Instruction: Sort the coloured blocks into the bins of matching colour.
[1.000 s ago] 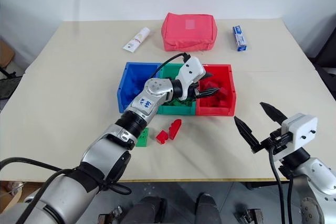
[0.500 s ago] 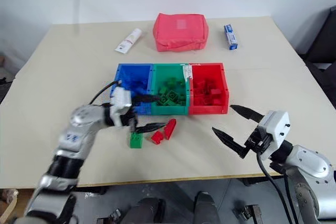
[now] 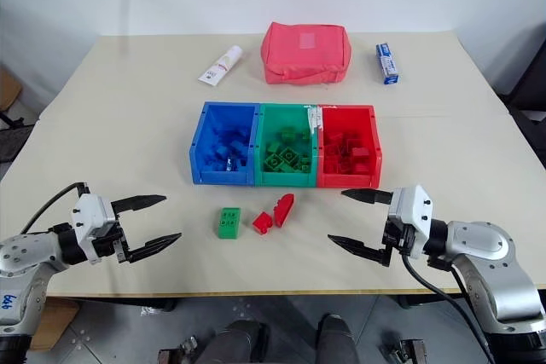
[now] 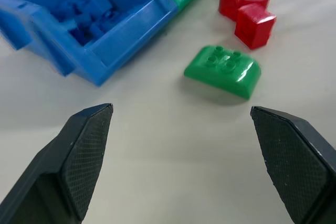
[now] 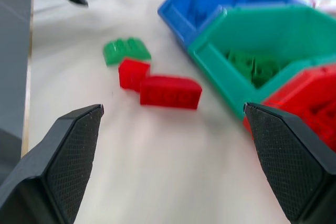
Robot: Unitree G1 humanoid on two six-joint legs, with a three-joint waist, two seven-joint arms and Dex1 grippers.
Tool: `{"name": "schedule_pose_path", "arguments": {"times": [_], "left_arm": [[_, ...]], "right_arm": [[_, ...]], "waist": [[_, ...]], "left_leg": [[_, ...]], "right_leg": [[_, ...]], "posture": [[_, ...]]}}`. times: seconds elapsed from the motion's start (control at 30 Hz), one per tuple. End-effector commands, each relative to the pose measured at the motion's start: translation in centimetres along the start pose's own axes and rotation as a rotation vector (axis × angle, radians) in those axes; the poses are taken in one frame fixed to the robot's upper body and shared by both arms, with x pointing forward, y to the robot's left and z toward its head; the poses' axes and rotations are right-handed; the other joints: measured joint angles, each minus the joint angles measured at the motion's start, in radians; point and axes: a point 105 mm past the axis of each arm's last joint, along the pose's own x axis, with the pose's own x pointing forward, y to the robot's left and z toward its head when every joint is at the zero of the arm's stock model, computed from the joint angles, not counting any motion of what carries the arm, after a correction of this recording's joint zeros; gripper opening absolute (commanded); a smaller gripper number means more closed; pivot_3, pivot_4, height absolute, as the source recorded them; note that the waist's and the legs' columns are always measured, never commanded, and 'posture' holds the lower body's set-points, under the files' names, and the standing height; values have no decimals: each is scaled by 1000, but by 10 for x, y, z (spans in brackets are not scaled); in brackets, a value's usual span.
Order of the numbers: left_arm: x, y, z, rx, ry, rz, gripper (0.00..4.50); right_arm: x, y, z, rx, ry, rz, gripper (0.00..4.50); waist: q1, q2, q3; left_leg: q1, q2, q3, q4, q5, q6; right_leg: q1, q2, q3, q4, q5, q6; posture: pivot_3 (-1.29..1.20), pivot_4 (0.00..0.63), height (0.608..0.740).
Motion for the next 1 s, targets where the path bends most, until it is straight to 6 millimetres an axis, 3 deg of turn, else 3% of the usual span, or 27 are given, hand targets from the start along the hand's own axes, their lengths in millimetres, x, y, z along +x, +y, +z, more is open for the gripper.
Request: {"name": "schedule_pose_path", "arguments": {"times": [0.03, 0.27, 0.4, 0.53, 0.67, 0.8, 1.0], "left_arm": [[26, -17, 27, -3, -44, -88, 4467], [93, -45, 48, -113, 61, -134, 4467], [143, -55, 55, -140, 153, -145, 4467], [166, -55, 55, -130, 222, -129, 4467], [167, -52, 43, -90, 325, -122, 4467], [164, -51, 41, -68, 361, -149, 3601], [172, -56, 45, -71, 331, -177, 1671]], "right_arm": [[-7, -3, 5, -36, 13, -9, 4500], [-18, -1, 2, -21, 45, -61, 4500], [-19, 7, 3, -10, 37, -76, 4500], [-16, 16, 6, -6, 27, -92, 4500], [-17, 20, 8, -4, 26, -129, 4500], [-23, 23, 11, -1, 40, -178, 4500], [-21, 25, 15, 0, 30, -202, 4500]], "waist": [[-2, 0, 0], [-2, 0, 0], [0, 0, 0], [-4, -1, 0], [-3, 0, 0], [0, -1, 0], [2, -1, 0]], "left_leg": [[0, 0, 0, 0, 0, 0], [0, 0, 0, 0, 0, 0], [0, 0, 1, 1, 0, -1], [0, 0, 2, 1, 0, -1], [1, 1, 2, 1, 0, -1], [0, 0, 1, 1, 0, -1], [0, 0, 1, 1, 0, -1]], "right_leg": [[0, 0, 0, 0, 0, 0], [0, 1, 1, 1, 0, 0], [0, 1, 1, 2, 0, 0], [-1, 1, 1, 2, 0, 1], [-1, 2, 1, 2, 0, 0], [-1, 2, 2, 2, 0, 0], [-1, 2, 1, 2, 0, 0]], "posture": [[0, 150, 740], [0, 150, 740], [0, 150, 740], [0, 150, 740], [0, 150, 740], [0, 150, 740], [0, 150, 740]]}}
